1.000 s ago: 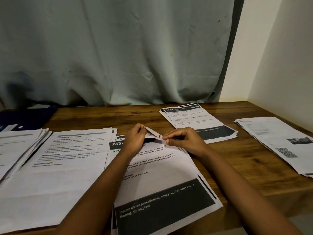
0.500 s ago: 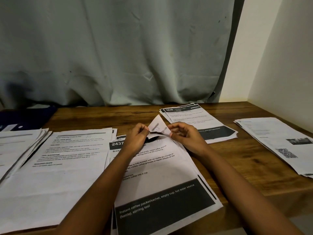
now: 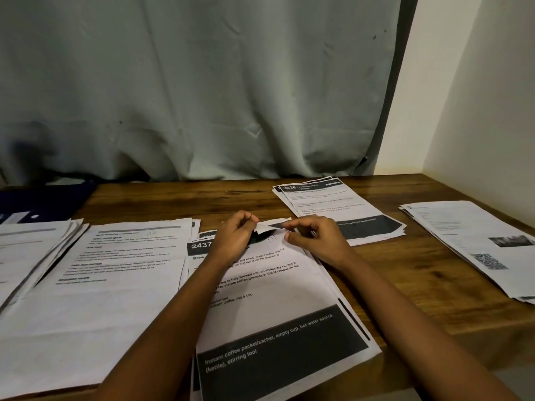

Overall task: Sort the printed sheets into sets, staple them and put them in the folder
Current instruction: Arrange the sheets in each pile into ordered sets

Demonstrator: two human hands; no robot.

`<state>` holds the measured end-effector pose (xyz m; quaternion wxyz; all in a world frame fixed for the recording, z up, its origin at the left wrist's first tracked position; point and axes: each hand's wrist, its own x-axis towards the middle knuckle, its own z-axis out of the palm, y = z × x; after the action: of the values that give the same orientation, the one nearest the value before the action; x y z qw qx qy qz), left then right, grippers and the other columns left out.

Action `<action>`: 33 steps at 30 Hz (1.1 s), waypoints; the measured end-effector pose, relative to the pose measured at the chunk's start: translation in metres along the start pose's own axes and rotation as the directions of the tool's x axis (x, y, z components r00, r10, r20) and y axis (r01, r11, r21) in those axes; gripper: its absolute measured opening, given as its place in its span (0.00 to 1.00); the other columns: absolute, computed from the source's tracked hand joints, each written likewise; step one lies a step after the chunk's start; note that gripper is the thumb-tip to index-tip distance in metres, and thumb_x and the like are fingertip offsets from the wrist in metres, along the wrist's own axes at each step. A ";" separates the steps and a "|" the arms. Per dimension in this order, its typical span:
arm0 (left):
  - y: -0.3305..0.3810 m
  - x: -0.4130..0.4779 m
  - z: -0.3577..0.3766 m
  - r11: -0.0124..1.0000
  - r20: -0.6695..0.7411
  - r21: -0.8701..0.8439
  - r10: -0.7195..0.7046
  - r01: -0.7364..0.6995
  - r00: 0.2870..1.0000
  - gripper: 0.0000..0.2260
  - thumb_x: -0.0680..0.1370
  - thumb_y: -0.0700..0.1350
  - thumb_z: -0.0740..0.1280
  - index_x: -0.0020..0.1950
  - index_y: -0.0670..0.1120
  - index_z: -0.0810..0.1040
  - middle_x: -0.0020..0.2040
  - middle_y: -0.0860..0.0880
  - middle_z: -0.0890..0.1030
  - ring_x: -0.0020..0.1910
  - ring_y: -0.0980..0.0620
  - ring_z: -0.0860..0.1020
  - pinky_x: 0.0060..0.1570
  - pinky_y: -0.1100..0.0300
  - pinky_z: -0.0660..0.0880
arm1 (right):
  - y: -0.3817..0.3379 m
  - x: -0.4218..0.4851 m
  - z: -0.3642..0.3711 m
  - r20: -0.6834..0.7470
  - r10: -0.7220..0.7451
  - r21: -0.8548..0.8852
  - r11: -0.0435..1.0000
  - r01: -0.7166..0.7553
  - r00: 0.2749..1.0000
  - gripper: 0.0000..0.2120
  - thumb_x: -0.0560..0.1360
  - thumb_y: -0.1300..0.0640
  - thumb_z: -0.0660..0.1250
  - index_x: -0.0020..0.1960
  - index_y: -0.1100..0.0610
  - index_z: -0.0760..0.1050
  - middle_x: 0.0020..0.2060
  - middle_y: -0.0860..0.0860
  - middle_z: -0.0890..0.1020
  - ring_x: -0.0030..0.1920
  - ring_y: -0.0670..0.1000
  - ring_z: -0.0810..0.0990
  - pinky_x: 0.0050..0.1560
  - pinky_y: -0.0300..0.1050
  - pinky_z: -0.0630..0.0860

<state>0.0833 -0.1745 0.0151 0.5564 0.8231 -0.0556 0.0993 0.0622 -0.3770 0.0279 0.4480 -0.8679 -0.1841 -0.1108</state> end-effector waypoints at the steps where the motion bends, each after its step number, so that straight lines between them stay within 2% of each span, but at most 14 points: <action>1: 0.000 0.000 0.000 1.000 0.002 -0.007 -0.003 0.003 1.000 0.08 0.81 0.45 0.60 0.49 0.52 0.78 0.48 0.54 0.77 0.51 0.51 0.74 0.49 0.54 0.71 | 0.000 0.000 0.000 0.013 0.010 0.006 1.000 -0.010 1.000 0.13 0.73 0.54 0.71 0.58 0.51 0.81 0.49 0.38 0.79 0.51 0.40 0.75 0.45 0.33 0.71; 8: 0.000 0.000 0.001 0.999 0.008 -0.046 -0.002 0.003 1.000 0.10 0.80 0.38 0.58 0.52 0.48 0.78 0.45 0.49 0.77 0.38 0.54 0.72 0.35 0.62 0.68 | -0.001 -0.002 -0.003 0.119 0.043 0.013 0.999 -0.045 0.992 0.11 0.70 0.56 0.75 0.51 0.49 0.83 0.45 0.40 0.83 0.48 0.44 0.79 0.46 0.39 0.78; 15: -0.003 0.002 0.001 0.998 0.006 -0.057 -0.006 0.007 1.000 0.11 0.80 0.37 0.57 0.51 0.49 0.77 0.42 0.51 0.74 0.35 0.56 0.70 0.32 0.61 0.65 | 0.004 -0.001 -0.006 0.174 0.047 -0.022 0.999 -0.044 0.984 0.10 0.69 0.57 0.76 0.50 0.50 0.84 0.44 0.43 0.85 0.47 0.45 0.81 0.49 0.45 0.80; 19: -0.002 0.002 0.001 0.998 0.004 -0.062 -0.012 0.012 1.000 0.11 0.81 0.38 0.57 0.51 0.49 0.78 0.43 0.50 0.76 0.35 0.54 0.71 0.33 0.61 0.68 | 0.004 -0.001 -0.007 0.180 0.048 -0.017 0.999 -0.045 0.983 0.08 0.69 0.58 0.76 0.48 0.50 0.84 0.44 0.42 0.85 0.46 0.43 0.82 0.50 0.43 0.80; 22: 0.000 0.000 0.001 0.999 -0.005 -0.043 -0.001 0.001 1.000 0.09 0.81 0.40 0.58 0.52 0.48 0.78 0.43 0.50 0.76 0.36 0.55 0.72 0.34 0.62 0.68 | 0.004 -0.001 -0.007 0.158 0.038 -0.006 0.999 -0.038 0.987 0.08 0.69 0.57 0.76 0.48 0.49 0.84 0.42 0.42 0.84 0.43 0.41 0.81 0.44 0.39 0.79; 27: 0.002 0.001 0.001 1.000 -0.015 -0.022 0.009 -0.009 1.000 0.08 0.82 0.43 0.60 0.53 0.46 0.78 0.52 0.49 0.77 0.47 0.53 0.74 0.37 0.64 0.67 | 0.001 0.000 -0.002 0.064 -0.046 0.057 0.998 0.042 0.997 0.12 0.74 0.60 0.71 0.56 0.52 0.81 0.48 0.41 0.82 0.49 0.37 0.79 0.46 0.31 0.76; 30: 0.002 0.000 0.000 1.000 -0.019 -0.015 0.017 -0.017 1.000 0.08 0.81 0.45 0.60 0.53 0.46 0.79 0.51 0.49 0.78 0.46 0.54 0.74 0.36 0.65 0.66 | 0.003 0.001 0.002 -0.009 -0.044 0.070 0.997 0.045 0.999 0.09 0.74 0.62 0.71 0.52 0.53 0.83 0.46 0.42 0.84 0.48 0.40 0.80 0.48 0.33 0.77; 33: 0.000 0.001 0.001 1.000 -0.012 -0.021 0.011 -0.011 1.000 0.07 0.81 0.45 0.61 0.52 0.48 0.79 0.49 0.51 0.77 0.46 0.54 0.75 0.38 0.63 0.68 | 0.005 0.002 0.003 -0.056 -0.034 0.088 0.995 0.039 0.998 0.07 0.72 0.62 0.72 0.49 0.54 0.83 0.43 0.44 0.84 0.45 0.40 0.81 0.46 0.32 0.77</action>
<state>0.0845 -0.1753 0.0155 0.5649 0.8162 -0.0578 0.1067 0.0661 -0.3763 0.0232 0.4890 -0.8401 -0.1926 -0.1340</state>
